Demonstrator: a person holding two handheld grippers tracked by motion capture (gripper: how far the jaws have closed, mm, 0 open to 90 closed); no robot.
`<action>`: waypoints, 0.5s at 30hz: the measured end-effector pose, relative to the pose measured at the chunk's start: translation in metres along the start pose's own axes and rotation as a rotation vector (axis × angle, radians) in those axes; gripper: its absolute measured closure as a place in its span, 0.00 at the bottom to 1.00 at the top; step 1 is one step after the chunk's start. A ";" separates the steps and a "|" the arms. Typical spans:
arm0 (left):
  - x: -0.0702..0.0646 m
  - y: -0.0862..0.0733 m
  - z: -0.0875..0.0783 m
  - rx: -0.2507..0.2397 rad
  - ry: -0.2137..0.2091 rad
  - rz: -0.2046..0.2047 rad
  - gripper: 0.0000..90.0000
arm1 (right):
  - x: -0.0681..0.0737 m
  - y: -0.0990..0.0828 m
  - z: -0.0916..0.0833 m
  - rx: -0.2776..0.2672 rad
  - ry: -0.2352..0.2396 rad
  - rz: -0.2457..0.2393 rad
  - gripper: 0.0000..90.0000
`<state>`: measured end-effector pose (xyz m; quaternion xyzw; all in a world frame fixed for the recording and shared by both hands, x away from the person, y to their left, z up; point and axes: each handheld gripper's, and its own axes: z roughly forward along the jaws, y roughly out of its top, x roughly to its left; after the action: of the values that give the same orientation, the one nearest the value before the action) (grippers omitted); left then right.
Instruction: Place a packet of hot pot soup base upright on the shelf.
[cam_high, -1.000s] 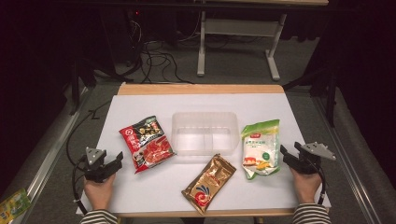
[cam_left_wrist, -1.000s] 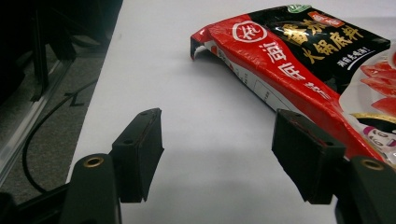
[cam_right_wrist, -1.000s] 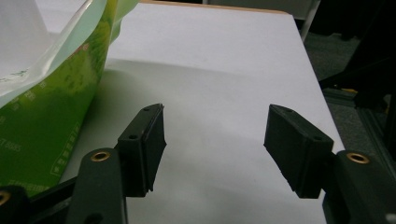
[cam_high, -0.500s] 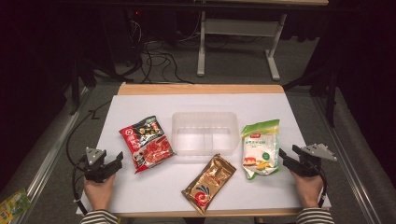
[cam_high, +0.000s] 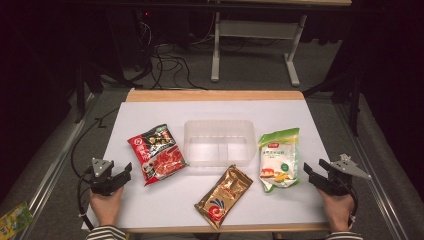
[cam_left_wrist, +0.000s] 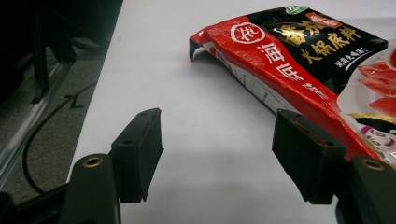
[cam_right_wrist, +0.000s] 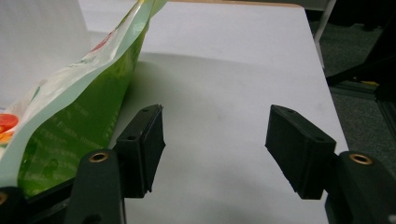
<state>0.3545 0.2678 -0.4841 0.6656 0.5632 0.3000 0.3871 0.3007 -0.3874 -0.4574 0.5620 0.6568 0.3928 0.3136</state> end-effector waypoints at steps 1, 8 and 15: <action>0.000 0.000 0.000 0.004 -0.002 0.000 0.37 | 0.000 0.000 -0.001 0.002 0.004 0.004 0.41; 0.000 0.000 0.000 0.002 -0.002 0.002 0.37 | 0.004 0.001 -0.010 -0.002 0.018 -0.011 0.41; 0.000 0.000 0.000 0.001 0.000 0.002 0.37 | 0.014 0.003 -0.017 -0.006 0.048 -0.018 0.42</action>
<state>0.3545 0.2677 -0.4840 0.6664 0.5627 0.3001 0.3863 0.2852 -0.3768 -0.4455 0.5458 0.6680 0.4052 0.3030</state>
